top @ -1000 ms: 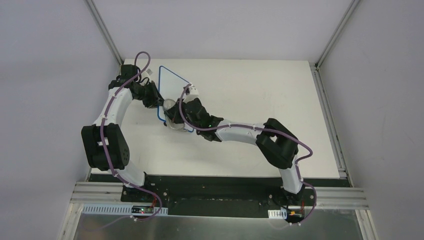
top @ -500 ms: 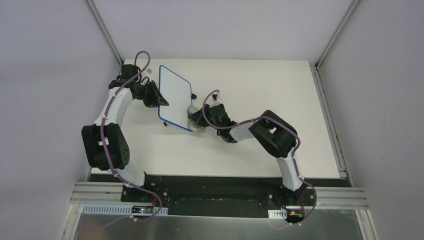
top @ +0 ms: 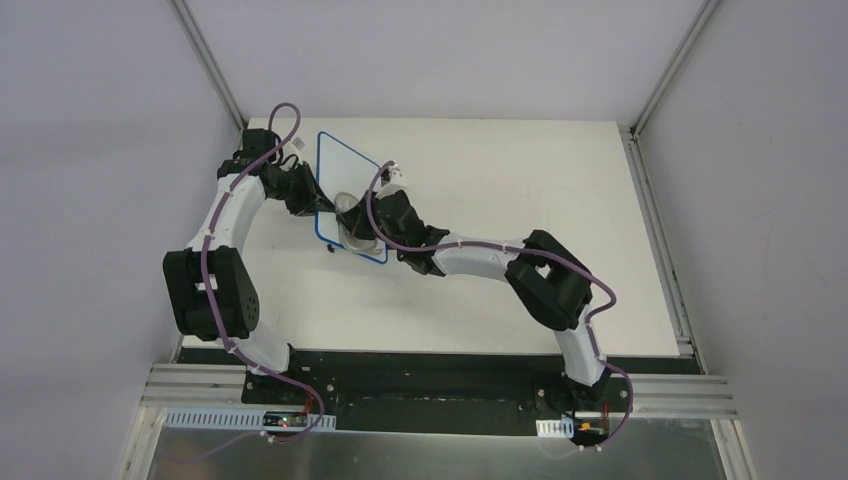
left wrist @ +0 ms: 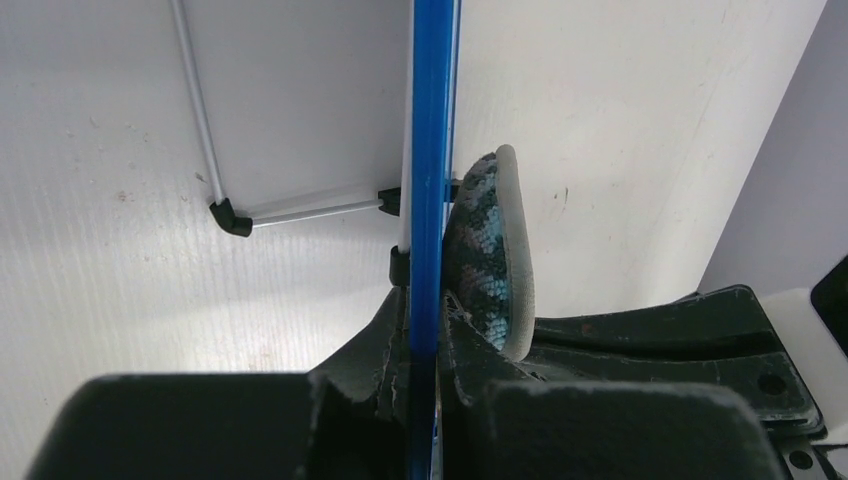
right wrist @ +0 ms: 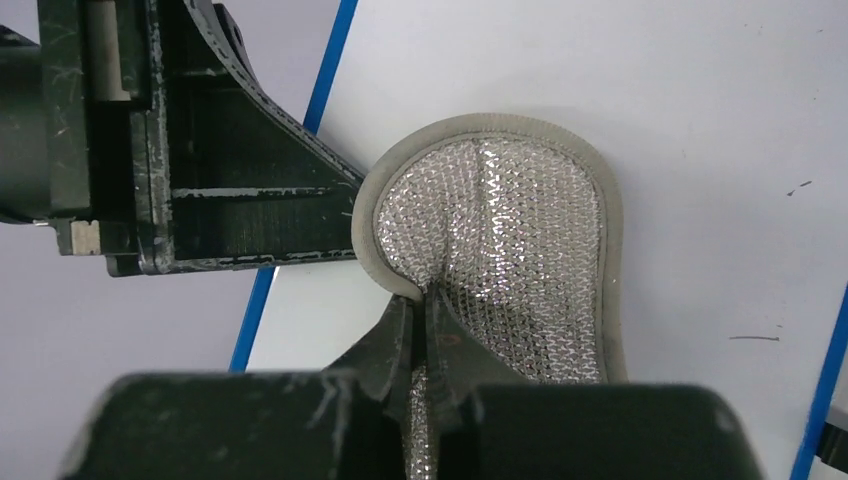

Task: Erase the whiteboard

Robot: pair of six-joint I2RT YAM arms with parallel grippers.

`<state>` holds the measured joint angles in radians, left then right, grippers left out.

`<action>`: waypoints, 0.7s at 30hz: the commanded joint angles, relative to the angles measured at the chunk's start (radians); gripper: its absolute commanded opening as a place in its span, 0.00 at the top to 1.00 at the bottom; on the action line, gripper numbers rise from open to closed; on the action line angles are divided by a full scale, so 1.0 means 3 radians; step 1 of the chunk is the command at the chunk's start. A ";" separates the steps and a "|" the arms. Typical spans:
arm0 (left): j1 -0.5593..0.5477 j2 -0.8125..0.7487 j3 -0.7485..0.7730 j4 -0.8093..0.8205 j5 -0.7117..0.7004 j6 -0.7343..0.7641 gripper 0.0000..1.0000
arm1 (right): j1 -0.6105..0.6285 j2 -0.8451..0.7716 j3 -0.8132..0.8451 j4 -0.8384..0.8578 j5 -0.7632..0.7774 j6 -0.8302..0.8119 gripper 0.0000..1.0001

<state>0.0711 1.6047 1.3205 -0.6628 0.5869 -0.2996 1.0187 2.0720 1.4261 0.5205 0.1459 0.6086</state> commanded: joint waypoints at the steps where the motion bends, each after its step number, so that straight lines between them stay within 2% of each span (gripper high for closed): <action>1: -0.0227 0.0138 -0.0118 -0.0276 -0.0123 0.0073 1.00 | 0.0053 0.0174 -0.0316 0.0147 -0.0813 0.0324 1.00; 7: -0.0228 0.0153 -0.0112 -0.0281 -0.0118 0.0068 1.00 | -0.0469 0.0468 -0.0943 0.0205 -0.0756 0.0598 1.00; 10: -0.0228 0.0158 -0.0102 -0.0277 -0.0116 0.0063 1.00 | -0.0511 0.0363 -0.1013 0.0236 -0.0755 0.0582 1.00; 14: -0.0231 0.0154 -0.0106 -0.0281 -0.0121 0.0063 1.00 | -0.0327 0.0211 -0.0562 -0.0099 -0.0748 0.0385 1.00; 21: -0.0228 0.0163 -0.0096 -0.0281 -0.0128 0.0063 1.00 | 0.0040 0.0079 0.0161 -0.0258 -0.0807 0.0214 1.00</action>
<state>0.0643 1.6043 1.3270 -0.6548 0.5896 -0.3065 0.8696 2.1330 1.3457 0.4694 0.0593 0.6968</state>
